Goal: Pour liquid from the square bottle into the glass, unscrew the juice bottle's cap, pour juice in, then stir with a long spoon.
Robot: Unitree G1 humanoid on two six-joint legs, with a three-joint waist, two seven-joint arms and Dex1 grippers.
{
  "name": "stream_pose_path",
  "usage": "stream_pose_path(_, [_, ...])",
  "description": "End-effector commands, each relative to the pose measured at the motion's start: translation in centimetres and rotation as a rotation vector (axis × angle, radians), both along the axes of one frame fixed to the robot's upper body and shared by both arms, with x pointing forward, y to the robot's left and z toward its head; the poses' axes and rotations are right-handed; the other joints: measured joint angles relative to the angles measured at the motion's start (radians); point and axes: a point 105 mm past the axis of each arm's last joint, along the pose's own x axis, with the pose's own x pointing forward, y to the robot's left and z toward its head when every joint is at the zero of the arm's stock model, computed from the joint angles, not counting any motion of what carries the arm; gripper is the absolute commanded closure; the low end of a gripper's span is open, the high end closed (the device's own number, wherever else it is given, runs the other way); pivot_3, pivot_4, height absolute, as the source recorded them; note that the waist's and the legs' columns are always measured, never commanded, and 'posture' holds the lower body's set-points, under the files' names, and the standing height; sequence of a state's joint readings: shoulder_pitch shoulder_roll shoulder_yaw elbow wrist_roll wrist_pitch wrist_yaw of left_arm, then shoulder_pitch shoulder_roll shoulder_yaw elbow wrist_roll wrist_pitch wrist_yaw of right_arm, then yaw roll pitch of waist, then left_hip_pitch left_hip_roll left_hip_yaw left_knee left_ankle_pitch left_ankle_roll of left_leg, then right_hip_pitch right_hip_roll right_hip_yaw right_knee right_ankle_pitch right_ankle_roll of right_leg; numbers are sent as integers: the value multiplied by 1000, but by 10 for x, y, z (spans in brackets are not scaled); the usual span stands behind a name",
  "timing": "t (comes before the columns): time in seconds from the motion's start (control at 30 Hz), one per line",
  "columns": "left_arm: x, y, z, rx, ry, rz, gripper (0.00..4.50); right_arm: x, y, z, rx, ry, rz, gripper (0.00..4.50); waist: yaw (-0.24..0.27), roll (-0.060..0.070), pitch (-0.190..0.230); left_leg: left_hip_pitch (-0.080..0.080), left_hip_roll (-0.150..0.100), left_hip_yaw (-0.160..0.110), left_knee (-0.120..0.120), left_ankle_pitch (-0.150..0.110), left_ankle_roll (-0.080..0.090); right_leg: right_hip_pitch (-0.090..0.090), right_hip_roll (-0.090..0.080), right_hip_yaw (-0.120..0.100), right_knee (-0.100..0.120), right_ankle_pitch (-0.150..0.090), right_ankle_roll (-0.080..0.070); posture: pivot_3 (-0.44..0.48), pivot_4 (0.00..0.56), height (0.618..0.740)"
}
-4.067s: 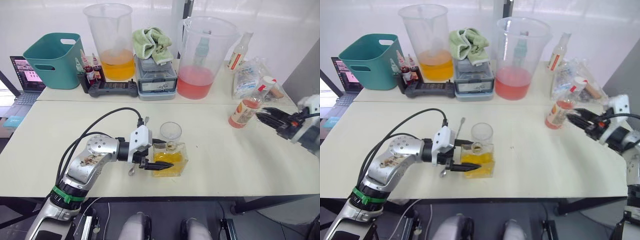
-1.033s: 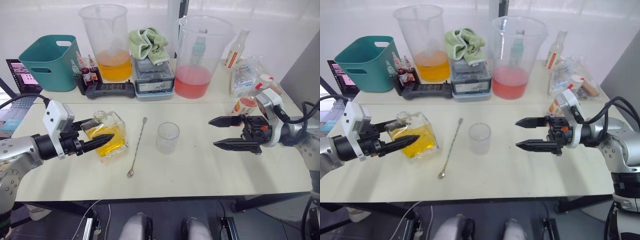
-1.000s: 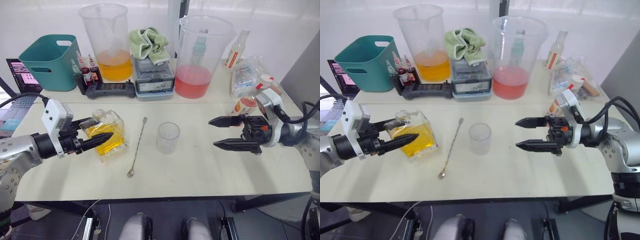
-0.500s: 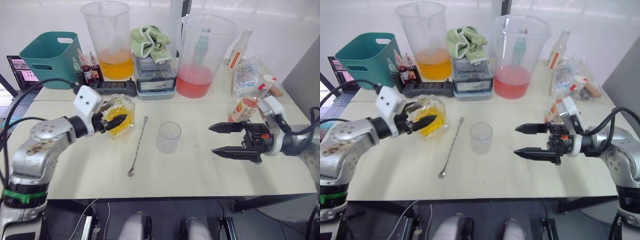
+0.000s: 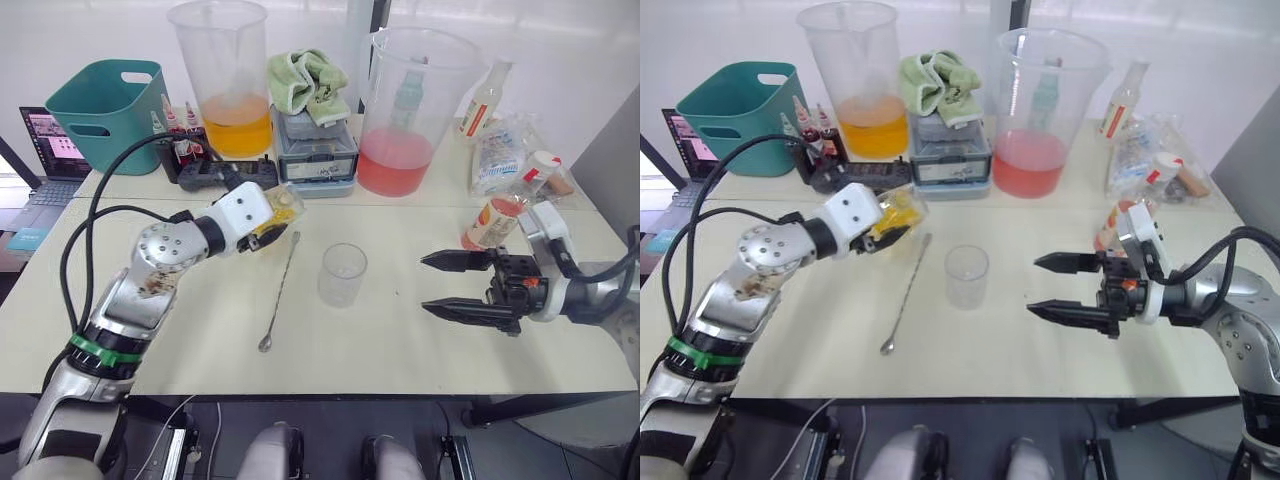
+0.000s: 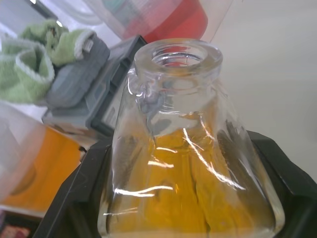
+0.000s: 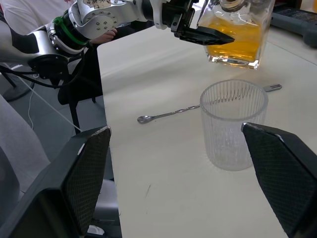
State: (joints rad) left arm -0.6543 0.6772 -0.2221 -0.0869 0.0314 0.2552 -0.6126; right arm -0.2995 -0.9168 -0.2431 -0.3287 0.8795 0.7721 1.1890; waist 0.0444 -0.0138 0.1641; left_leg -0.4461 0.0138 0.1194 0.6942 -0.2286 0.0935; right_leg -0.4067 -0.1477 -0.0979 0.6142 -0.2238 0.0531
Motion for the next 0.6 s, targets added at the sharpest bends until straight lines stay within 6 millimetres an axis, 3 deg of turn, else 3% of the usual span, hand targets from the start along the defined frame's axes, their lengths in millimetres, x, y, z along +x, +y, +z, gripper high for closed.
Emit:
stream_pose_path(0.03, [-8, -18, 33, 61, -216, -69, 1707, -5, -1, 12, -5, -53, -5, 29, -2, 0, 0, 0, 0, 0, 0, 0, 0, 0, 0, 0, 0, 0, 0, 0, 150, 739])
stream_pose_path(0.4, [-6, -33, 37, 171, -396, -72, 1707, -2, -8, 14, -4, -66, -99, 29, -3, 0, 0, 0, 0, 0, 1, 0, 1, 0, 0, 0, 1, 0, 0, 0, 150, 739])
stream_pose_path(0.6, [-8, -44, 24, 208, -420, -109, 1707, -1, -8, 15, -3, -78, -119, 29, 1, 0, 0, 0, 0, 0, 1, 0, 1, 0, 0, 0, 1, 0, 1, 0, 150, 739])
